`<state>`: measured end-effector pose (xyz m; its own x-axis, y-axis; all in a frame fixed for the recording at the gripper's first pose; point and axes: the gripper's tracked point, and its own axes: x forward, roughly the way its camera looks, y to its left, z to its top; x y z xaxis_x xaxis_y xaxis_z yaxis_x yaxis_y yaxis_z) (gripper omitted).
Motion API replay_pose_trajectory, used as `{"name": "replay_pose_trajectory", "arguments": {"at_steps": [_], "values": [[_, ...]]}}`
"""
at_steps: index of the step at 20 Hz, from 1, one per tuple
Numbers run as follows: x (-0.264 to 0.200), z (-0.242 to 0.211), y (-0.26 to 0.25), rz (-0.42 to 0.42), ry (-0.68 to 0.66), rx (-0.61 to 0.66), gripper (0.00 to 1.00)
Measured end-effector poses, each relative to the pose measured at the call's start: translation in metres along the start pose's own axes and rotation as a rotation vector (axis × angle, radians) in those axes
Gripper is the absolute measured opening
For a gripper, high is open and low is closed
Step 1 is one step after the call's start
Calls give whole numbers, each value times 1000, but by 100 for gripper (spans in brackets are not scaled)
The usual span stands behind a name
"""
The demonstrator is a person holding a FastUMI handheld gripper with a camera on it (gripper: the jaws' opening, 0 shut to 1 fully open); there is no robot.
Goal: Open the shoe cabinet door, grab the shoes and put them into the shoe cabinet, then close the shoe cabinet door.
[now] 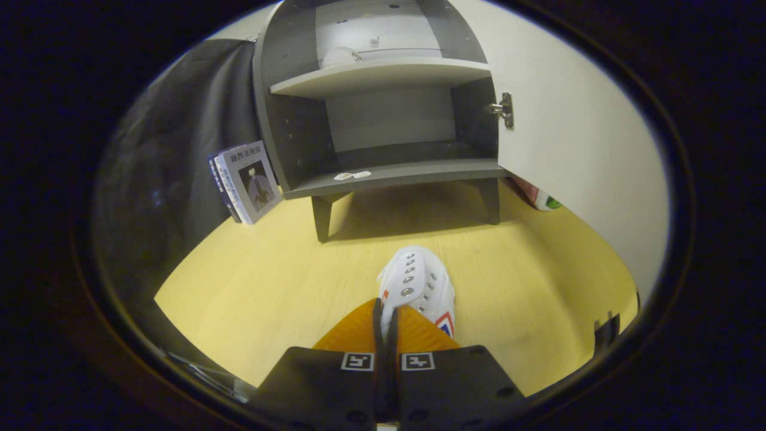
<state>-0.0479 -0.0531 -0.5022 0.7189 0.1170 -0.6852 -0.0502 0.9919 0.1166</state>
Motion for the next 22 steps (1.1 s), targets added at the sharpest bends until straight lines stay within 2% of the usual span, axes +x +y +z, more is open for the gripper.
{"name": "replay_pose_trajectory", "arguments": {"at_steps": [6,16,22], "values": [[-28,50,14,-22,-51,6,2],[-79,194,49,-98,-265,16,2],[-96,257,60,-120,-383,-5,2]]}}
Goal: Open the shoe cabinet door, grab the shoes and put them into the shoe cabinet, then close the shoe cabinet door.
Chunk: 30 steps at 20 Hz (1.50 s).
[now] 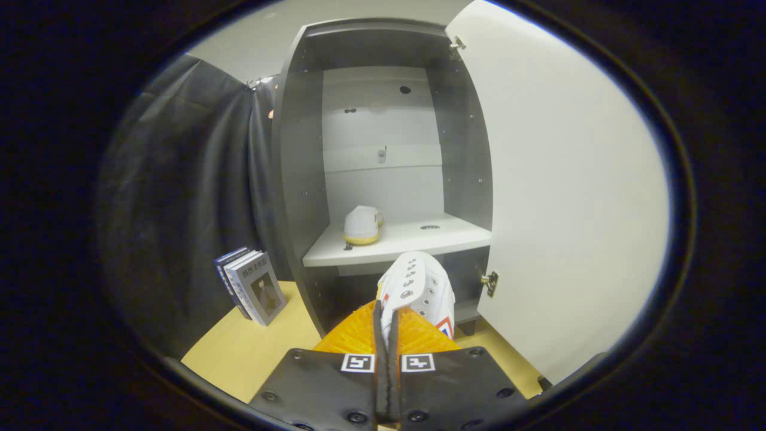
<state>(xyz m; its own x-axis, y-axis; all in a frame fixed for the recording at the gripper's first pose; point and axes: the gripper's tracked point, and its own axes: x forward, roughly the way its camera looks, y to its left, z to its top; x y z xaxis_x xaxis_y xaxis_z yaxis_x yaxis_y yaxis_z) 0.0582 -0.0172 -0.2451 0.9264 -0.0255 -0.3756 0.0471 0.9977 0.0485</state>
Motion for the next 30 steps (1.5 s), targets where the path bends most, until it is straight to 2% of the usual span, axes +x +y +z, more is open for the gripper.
{"name": "replay_pose_trajectory", "arguments": {"at_steps": [6,13,24,30], "values": [[39,62,-4,28,-101,-52,2],[127,111,-12,77,-150,-74,2],[266,111,-45,53,-105,-64,2],[302,99,-37,73,-57,-114,2]]}}
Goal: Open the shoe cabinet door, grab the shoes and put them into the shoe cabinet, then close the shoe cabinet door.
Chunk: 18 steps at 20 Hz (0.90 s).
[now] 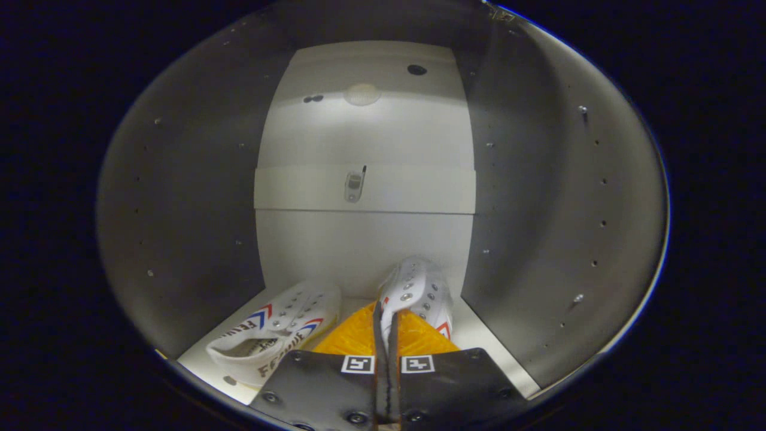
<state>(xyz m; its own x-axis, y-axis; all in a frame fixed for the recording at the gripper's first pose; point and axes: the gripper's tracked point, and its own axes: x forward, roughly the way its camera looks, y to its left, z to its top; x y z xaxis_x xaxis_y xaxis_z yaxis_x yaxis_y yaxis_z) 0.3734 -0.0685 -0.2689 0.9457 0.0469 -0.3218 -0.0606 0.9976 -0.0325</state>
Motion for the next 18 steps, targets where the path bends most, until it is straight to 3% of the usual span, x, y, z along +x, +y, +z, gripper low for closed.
{"name": "replay_pose_trajectory", "arguments": {"at_steps": [5,12,16,18], "values": [[9,-6,4,14,32,-40,2],[13,-11,-5,-20,71,16,16],[14,-15,-3,-13,93,50,47],[17,-17,1,-12,95,57,56]]}}
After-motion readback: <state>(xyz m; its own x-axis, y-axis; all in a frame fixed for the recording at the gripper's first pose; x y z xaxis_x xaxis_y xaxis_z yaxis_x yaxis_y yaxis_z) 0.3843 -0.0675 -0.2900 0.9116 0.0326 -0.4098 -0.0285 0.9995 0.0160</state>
